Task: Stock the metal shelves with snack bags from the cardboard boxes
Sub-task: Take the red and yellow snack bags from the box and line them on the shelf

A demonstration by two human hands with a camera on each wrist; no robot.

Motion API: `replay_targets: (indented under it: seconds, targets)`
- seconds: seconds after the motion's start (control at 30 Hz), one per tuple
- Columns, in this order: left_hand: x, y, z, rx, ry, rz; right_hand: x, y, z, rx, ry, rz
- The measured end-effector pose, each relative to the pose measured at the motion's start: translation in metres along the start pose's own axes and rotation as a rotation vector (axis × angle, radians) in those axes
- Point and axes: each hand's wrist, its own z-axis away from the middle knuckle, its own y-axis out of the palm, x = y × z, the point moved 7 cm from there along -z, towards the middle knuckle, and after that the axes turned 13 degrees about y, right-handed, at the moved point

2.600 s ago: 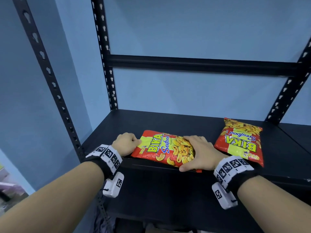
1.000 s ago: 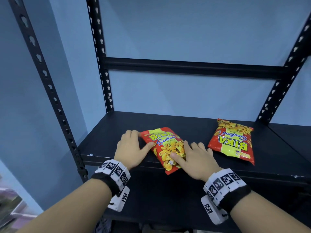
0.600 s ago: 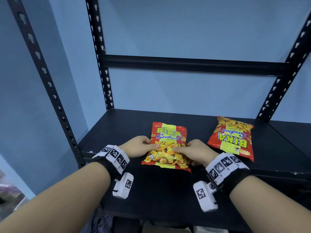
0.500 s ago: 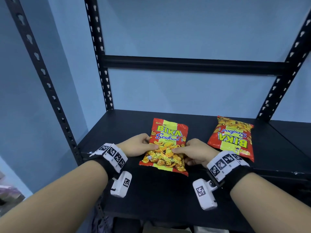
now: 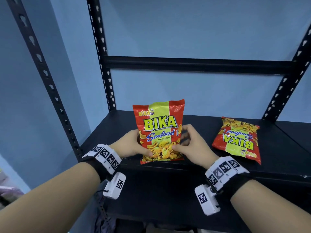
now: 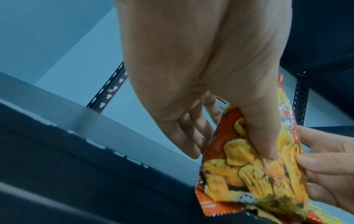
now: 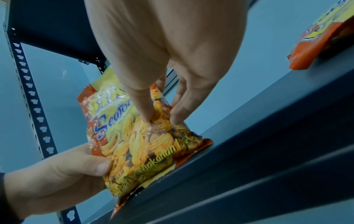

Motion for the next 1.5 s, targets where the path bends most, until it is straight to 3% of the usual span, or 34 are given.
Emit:
replay_targets:
  seconds: [0.13, 0.3, 0.47, 0.97, 1.5]
  targets:
    - [0.0, -0.008, -0.001, -0.08, 0.02, -0.089, -0.011, 0.001, -0.001, 0.012, 0.041, 0.079]
    - [0.017, -0.035, -0.012, -0.172, -0.021, -0.109, -0.031, -0.002, -0.009, -0.018, 0.151, 0.516]
    - [0.038, -0.065, -0.031, -0.21, -0.076, -0.133, -0.05, -0.009, -0.008, -0.09, 0.274, 0.73]
    - [0.098, -0.165, -0.101, -0.393, -0.239, -0.389, -0.065, -0.014, 0.0, -0.156, 0.332, 0.694]
    - [0.129, -0.209, -0.143, -0.508, -0.436, -0.49, -0.069, -0.014, 0.007, -0.186, 0.413, 0.58]
